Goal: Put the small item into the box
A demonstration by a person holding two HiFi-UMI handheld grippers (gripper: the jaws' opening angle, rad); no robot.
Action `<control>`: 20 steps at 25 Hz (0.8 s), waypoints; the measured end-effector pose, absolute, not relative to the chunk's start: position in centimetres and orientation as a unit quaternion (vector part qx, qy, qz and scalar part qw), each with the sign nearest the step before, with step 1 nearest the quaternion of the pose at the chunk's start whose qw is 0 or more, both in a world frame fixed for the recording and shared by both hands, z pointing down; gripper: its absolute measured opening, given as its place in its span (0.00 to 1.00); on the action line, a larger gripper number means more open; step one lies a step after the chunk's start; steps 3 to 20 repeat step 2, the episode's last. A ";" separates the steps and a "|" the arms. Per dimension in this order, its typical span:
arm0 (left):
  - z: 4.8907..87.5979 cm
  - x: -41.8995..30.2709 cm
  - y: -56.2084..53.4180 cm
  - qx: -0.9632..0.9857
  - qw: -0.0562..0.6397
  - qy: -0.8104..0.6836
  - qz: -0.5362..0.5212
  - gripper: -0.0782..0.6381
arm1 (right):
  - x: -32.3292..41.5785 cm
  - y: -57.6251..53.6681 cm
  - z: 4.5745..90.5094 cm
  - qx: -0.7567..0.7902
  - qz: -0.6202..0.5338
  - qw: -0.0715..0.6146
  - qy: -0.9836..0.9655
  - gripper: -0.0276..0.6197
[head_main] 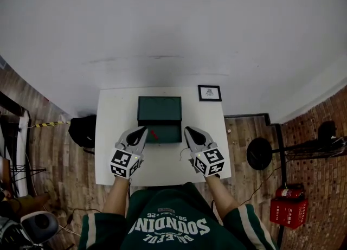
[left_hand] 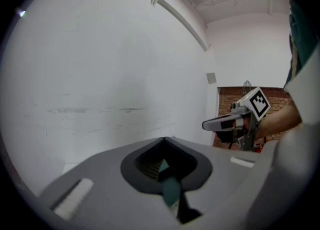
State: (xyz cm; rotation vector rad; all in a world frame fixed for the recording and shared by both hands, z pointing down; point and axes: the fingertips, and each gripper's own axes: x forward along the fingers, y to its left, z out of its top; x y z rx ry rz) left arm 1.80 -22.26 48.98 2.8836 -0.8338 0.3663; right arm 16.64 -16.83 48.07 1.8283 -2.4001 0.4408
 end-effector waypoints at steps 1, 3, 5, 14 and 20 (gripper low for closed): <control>49.0 1.8 -22.4 0.952 0.057 -0.275 0.121 0.18 | 16.6 -17.0 48.0 0.598 0.144 0.046 -0.787 0.04; 48.9 1.8 -22.6 0.952 0.055 -0.276 0.122 0.18 | 16.6 -17.2 48.0 0.598 0.144 0.046 -0.787 0.04; 48.9 1.8 -22.6 0.952 0.055 -0.276 0.122 0.18 | 16.6 -17.2 48.0 0.598 0.144 0.046 -0.787 0.04; 48.9 1.8 -22.6 0.952 0.055 -0.276 0.122 0.18 | 16.6 -17.2 48.0 0.598 0.144 0.046 -0.787 0.04; 48.9 1.8 -22.6 0.952 0.055 -0.276 0.122 0.18 | 16.6 -17.2 48.0 0.598 0.144 0.046 -0.787 0.04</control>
